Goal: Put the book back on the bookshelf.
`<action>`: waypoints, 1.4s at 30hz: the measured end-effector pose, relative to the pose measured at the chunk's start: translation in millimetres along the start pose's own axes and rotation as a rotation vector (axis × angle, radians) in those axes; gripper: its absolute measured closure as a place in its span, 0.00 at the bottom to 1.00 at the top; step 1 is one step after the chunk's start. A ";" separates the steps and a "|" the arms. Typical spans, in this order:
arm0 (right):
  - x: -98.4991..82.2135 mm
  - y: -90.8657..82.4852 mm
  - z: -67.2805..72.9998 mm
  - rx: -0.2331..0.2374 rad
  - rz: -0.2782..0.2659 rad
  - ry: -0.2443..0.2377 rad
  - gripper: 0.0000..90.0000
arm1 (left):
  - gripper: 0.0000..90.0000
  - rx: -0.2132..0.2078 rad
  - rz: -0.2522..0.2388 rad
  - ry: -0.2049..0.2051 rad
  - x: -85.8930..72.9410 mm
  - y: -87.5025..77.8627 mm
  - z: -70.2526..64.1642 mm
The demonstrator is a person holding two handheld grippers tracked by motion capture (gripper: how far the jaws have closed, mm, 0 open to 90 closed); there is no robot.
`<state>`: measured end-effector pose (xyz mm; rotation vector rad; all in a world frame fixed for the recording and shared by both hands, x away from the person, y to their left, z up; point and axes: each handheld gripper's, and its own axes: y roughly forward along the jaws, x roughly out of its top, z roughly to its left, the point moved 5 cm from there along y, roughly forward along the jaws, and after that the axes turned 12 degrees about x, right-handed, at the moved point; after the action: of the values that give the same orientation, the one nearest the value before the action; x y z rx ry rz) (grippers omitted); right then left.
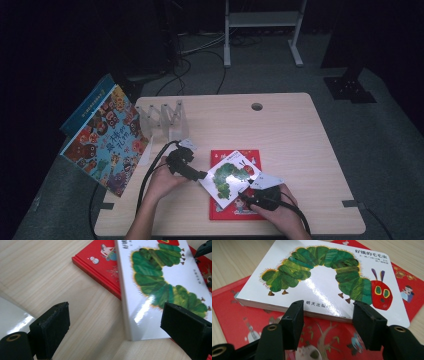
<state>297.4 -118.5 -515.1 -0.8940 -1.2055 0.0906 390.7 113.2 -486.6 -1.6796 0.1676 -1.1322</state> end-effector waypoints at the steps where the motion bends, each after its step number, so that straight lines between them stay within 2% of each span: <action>1: 1.6 2.4 0.8 -0.003 -0.003 -0.003 0.46 | 0.09 -0.002 0.001 0.000 -0.2 1.0 -0.7; 7: 9.8 11.3 2.3 0.003 -0.005 -0.002 0.47 | 0.09 -0.025 0.020 0.016 -2.1 6.1 -6.6; 9: 12.4 9.2 -0.7 0.020 -0.031 0.011 0.48 | 0.09 -0.032 0.032 0.023 -2.8 8.2 -8.4; 12: 15.4 2.6 -13.1 0.008 -0.051 0.026 0.48 | 0.09 -0.042 0.044 0.030 -3.8 11.8 -10.4; 17: 18.7 -0.3 -43.5 -0.014 -0.067 0.060 0.46 | 0.09 -0.046 0.056 0.034 -4.5 15.9 -14.4; 18: 18.6 0.4 -48.5 -0.009 -0.065 0.076 0.46 | 0.09 -0.049 0.057 0.034 -5.0 17.2 -15.5; 20: 17.9 3.0 -57.3 -0.016 -0.048 0.078 0.46 | 0.09 -0.050 0.069 0.047 -6.0 19.4 -16.9; 24: 17.8 8.5 -67.4 0.006 -0.036 0.094 0.45 | 0.08 -0.081 0.060 0.043 -6.9 22.7 -21.9; 28: 16.9 12.2 -73.2 0.046 -0.054 0.129 0.43 | 0.08 -0.106 0.048 0.036 -8.9 24.3 -25.0; 30: 16.5 12.9 -74.9 0.058 -0.060 0.139 0.42 | 0.05 -0.125 0.051 0.033 -10.5 26.2 -28.1; 31: 16.3 13.3 -75.5 0.065 -0.063 0.142 0.42 | 0.03 -0.137 0.054 0.049 -11.5 26.5 -28.7; 33: 16.0 14.5 -76.1 0.084 -0.067 0.150 0.40 | 0.02 -0.134 0.036 0.038 -12.5 26.9 -31.0; 36: 15.2 16.8 -77.0 0.123 -0.073 0.169 0.38 | 0.02 -0.125 0.016 0.041 -13.9 26.1 -31.2; 38: 14.2 19.0 -76.3 0.163 -0.074 0.194 0.34 | 0.02 -0.133 0.011 0.019 -15.1 27.4 -32.1; 40: 13.9 19.3 -75.9 0.166 -0.075 0.200 0.34 | 0.00 -0.141 0.008 0.000 -16.1 29.2 -32.9; 42: 13.5 18.7 -75.2 0.163 -0.072 0.201 0.34 | 0.00 -0.144 0.013 0.014 -16.7 28.5 -32.8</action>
<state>372.7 -140.4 -522.0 -0.6986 -1.0263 0.0393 368.8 88.7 -519.5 -1.7954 0.2742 -1.1449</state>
